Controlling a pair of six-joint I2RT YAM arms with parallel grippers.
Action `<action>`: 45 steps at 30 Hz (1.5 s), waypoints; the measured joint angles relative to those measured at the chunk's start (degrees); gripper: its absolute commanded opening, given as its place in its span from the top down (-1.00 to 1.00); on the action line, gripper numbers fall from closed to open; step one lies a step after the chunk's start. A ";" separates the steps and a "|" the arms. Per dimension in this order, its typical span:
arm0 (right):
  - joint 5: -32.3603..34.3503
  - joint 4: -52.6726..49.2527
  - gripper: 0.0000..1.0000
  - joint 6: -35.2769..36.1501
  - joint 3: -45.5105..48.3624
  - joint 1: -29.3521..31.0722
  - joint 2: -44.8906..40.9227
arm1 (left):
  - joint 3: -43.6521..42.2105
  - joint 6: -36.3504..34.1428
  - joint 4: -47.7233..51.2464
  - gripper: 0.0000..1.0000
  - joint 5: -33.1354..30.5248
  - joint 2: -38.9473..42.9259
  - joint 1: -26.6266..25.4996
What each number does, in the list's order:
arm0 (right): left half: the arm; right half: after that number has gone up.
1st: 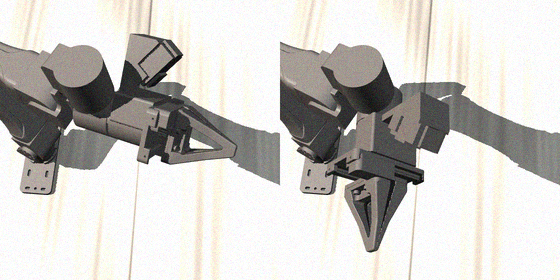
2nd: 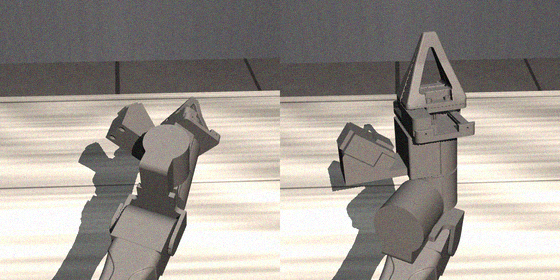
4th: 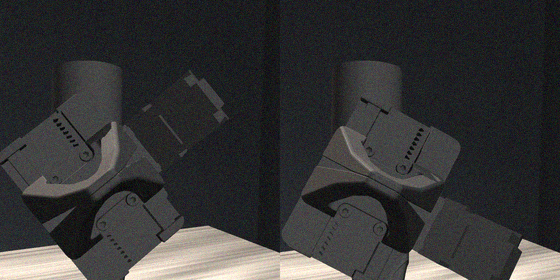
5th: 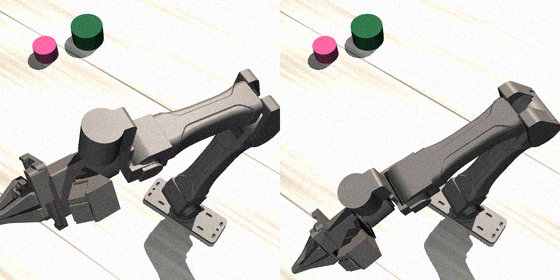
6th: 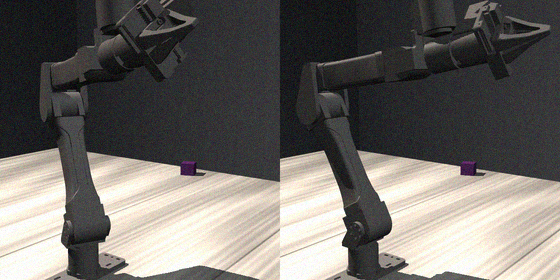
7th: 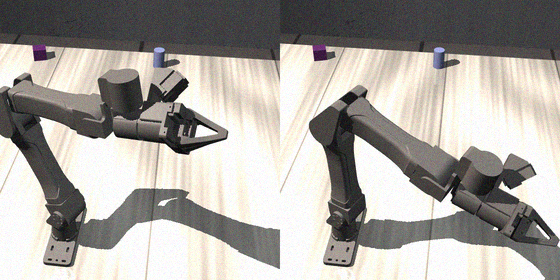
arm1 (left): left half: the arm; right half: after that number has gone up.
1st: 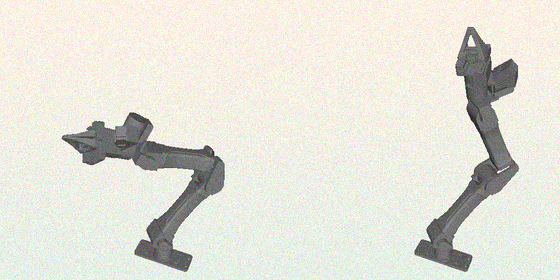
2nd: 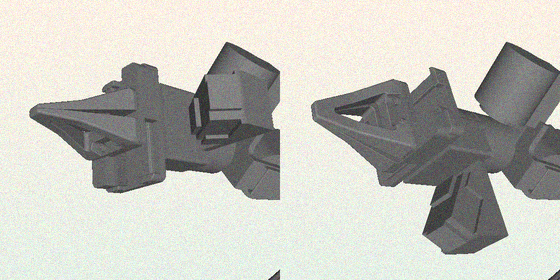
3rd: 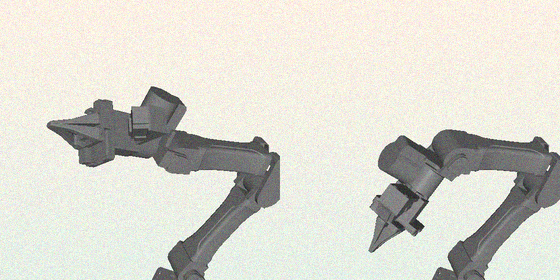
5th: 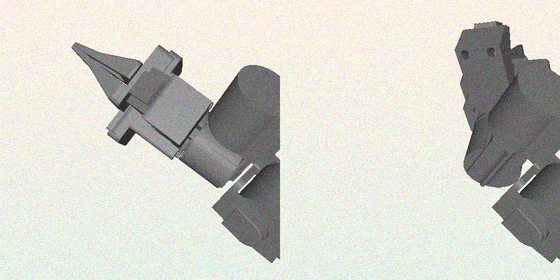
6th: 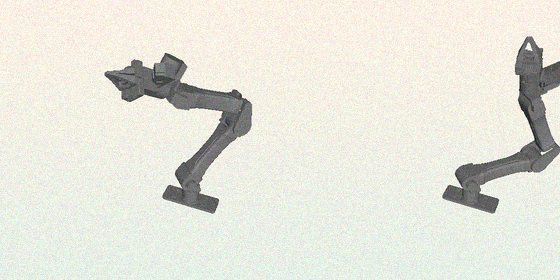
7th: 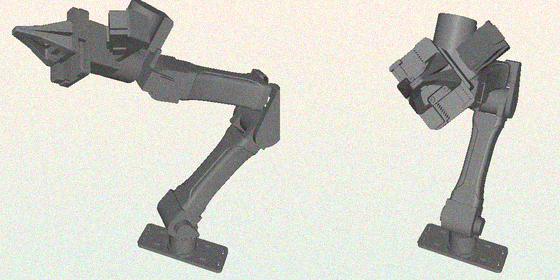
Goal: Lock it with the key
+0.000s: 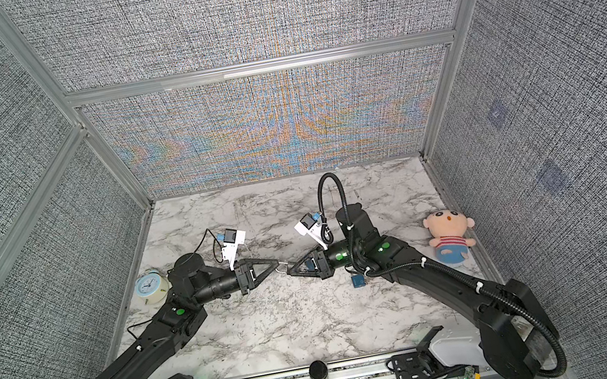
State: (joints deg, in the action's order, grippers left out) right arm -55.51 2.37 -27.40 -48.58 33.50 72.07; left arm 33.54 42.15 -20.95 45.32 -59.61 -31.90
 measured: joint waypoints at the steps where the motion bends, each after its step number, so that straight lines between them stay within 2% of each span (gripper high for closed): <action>1: -0.35 0.39 1.00 -0.92 0.15 0.00 0.00 | -0.15 -0.20 0.00 1.00 -0.15 0.15 0.00; 14: -1.92 6.95 1.00 -8.22 2.19 0.24 0.04 | -3.52 -1.27 -3.26 1.00 -2.91 2.97 -0.42; 45: -0.04 6.84 1.00 -11.02 1.31 0.48 1.90 | -7.45 4.50 -12.00 1.00 -10.05 1.03 -3.72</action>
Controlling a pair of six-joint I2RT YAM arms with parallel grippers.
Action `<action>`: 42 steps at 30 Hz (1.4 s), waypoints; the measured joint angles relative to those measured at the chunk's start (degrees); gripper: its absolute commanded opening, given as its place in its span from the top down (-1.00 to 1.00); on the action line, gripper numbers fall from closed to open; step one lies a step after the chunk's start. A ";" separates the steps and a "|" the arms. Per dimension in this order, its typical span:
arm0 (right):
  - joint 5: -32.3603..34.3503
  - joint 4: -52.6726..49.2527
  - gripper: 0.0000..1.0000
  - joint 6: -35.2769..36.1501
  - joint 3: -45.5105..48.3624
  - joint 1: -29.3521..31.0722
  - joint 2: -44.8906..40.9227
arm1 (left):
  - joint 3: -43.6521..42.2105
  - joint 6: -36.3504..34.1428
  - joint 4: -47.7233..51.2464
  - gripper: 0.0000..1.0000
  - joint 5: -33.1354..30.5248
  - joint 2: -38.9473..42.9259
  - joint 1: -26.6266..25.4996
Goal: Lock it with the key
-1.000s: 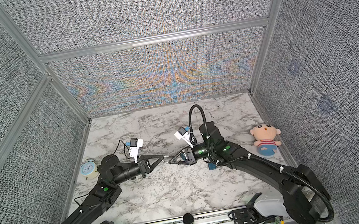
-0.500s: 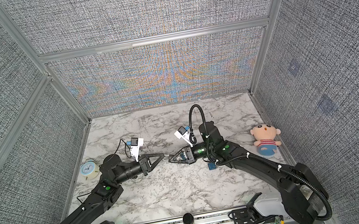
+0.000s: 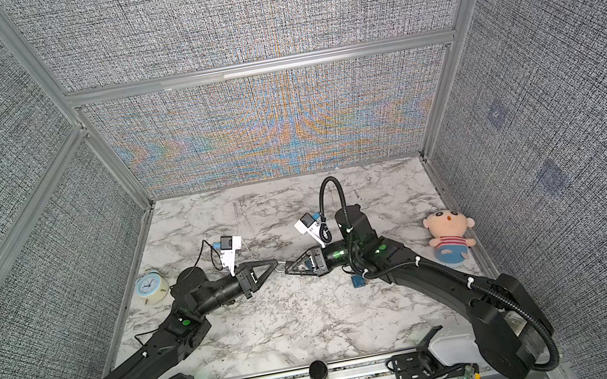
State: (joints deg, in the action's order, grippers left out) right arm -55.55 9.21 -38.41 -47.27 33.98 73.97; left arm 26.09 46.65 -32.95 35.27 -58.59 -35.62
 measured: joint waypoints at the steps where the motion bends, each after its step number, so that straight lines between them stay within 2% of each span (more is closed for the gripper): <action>1: 0.00 0.00 1.00 -0.02 0.00 0.00 0.00 | -0.20 0.09 -0.33 1.00 -0.24 0.07 -0.13; 20: 1.55 -0.02 1.00 -1.22 -0.35 -0.46 1.62 | -1.88 2.71 -4.68 1.00 -9.88 -2.56 -4.48; 32: 2.01 -0.87 1.00 -1.99 -0.96 -0.50 2.29 | -1.99 2.89 -5.75 1.00 -12.17 -3.26 -5.35; 42: -0.11 1.49 1.00 -3.85 0.07 -0.39 -0.33 | -0.66 -2.60 -1.60 1.00 -11.82 0.98 -5.95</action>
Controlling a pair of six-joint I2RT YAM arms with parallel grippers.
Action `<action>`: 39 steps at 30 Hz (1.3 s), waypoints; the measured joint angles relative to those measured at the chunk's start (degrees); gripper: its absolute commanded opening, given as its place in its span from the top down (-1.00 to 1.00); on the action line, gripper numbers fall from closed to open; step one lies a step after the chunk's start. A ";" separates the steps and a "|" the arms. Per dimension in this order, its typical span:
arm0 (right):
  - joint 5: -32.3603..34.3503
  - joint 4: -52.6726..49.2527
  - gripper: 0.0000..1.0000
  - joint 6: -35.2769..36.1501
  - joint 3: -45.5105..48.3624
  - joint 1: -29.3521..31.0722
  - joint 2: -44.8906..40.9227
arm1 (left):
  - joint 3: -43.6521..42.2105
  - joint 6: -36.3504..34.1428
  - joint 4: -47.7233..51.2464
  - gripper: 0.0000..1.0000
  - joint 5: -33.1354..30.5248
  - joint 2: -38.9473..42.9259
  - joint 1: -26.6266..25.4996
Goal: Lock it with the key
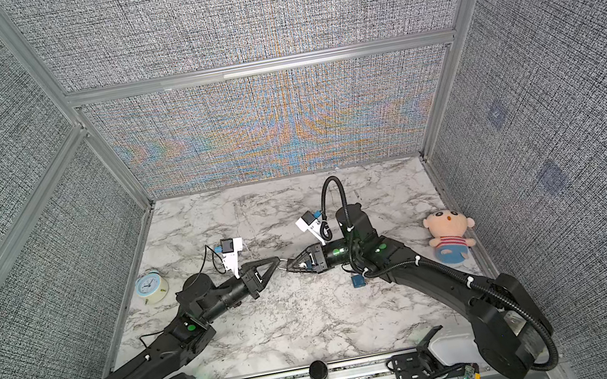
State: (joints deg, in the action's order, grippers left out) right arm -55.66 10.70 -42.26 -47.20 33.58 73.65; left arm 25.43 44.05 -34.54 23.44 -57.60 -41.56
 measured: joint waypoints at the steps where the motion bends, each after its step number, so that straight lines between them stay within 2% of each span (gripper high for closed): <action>1: -0.17 0.63 1.00 -0.04 0.17 0.07 -0.28 | 0.31 -0.48 0.52 1.00 0.70 0.33 -0.11; 12: -0.74 1.97 1.00 -1.51 1.09 0.11 -1.09 | 1.73 -1.99 2.45 1.00 2.45 -0.68 -0.26; 21: 0.02 1.01 1.00 -1.42 -0.09 -0.07 0.83 | 1.07 0.61 -1.25 1.00 1.88 -2.89 -0.31; 28: 0.39 1.05 1.00 1.49 -0.35 0.55 0.72 | 2.64 -2.14 6.38 1.00 0.52 1.64 -0.28; 32: 2.75 3.63 1.00 2.71 1.62 1.14 0.31 | 4.87 -4.39 11.76 1.00 3.04 1.86 1.90; 33: 3.15 4.57 1.00 2.80 2.34 1.29 0.31 | 5.46 -4.66 13.20 0.87 4.20 1.77 2.75; 34: 3.48 5.60 1.00 2.80 3.02 1.33 0.31 | 5.92 -4.85 14.32 0.62 5.46 1.68 3.61; 35: 3.98 6.78 1.00 2.80 3.63 1.40 0.31 | 6.32 -4.92 15.32 0.46 6.51 1.66 4.39; 38: 6.10 7.89 1.00 3.19 5.44 1.36 0.28 | 7.26 -4.37 16.06 0.19 7.34 2.01 7.48; 39: 6.51 7.89 1.00 2.97 5.95 1.25 0.31 | 7.34 -4.42 15.96 0.17 7.91 2.27 8.44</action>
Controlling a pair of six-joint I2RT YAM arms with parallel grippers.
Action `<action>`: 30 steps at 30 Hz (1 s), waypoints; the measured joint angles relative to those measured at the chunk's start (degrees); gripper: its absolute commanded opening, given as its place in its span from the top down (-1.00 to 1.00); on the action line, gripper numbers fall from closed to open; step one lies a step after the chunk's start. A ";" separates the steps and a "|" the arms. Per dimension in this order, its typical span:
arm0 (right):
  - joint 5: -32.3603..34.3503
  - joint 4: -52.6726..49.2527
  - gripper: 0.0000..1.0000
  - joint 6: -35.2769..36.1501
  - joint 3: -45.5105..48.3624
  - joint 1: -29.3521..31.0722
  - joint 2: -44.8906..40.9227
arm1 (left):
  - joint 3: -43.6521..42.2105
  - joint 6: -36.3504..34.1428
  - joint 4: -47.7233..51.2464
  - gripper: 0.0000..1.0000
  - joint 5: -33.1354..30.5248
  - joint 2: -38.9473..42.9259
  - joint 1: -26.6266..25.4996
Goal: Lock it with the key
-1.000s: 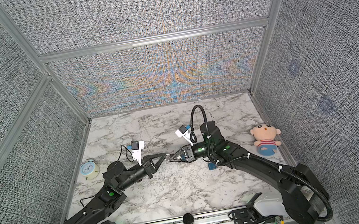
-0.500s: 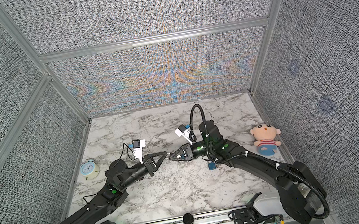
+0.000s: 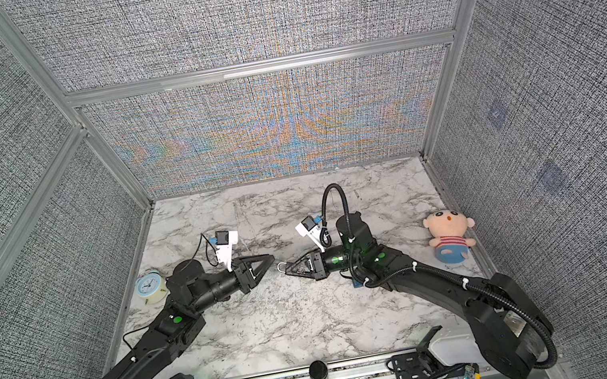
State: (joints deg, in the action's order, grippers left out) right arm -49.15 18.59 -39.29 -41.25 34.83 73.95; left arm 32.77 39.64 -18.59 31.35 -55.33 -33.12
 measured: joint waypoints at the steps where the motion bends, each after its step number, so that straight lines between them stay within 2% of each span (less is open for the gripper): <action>1: 0.35 0.04 1.00 0.00 0.24 -0.04 -0.02 | 0.00 0.00 -0.02 0.16 0.59 0.17 0.59; 5: 0.61 2.08 1.00 -0.50 0.52 0.11 0.13 | -0.24 0.90 -1.27 0.21 3.52 -0.35 2.58; 16: 0.17 4.31 1.00 -1.95 -0.57 0.09 1.16 | -2.43 3.89 -6.43 0.25 9.73 -3.89 2.80; 23: -0.28 4.42 1.00 -2.49 -1.36 0.50 2.75 | -2.03 5.95 -10.62 0.48 15.15 -9.14 2.78; 27: -0.66 4.79 1.00 -2.62 -1.44 0.79 2.89 | -2.16 7.34 -12.81 0.61 15.93 -10.36 2.78; 30: -0.85 5.18 1.00 -2.75 -1.60 0.79 2.86 | -2.16 7.58 -13.40 0.62 16.26 -10.51 2.80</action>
State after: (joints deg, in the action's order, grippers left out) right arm -50.00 23.77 -42.04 -42.85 35.62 76.82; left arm 30.61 47.22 -31.99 47.62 -65.84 -30.33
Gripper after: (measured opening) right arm 0.106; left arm 0.184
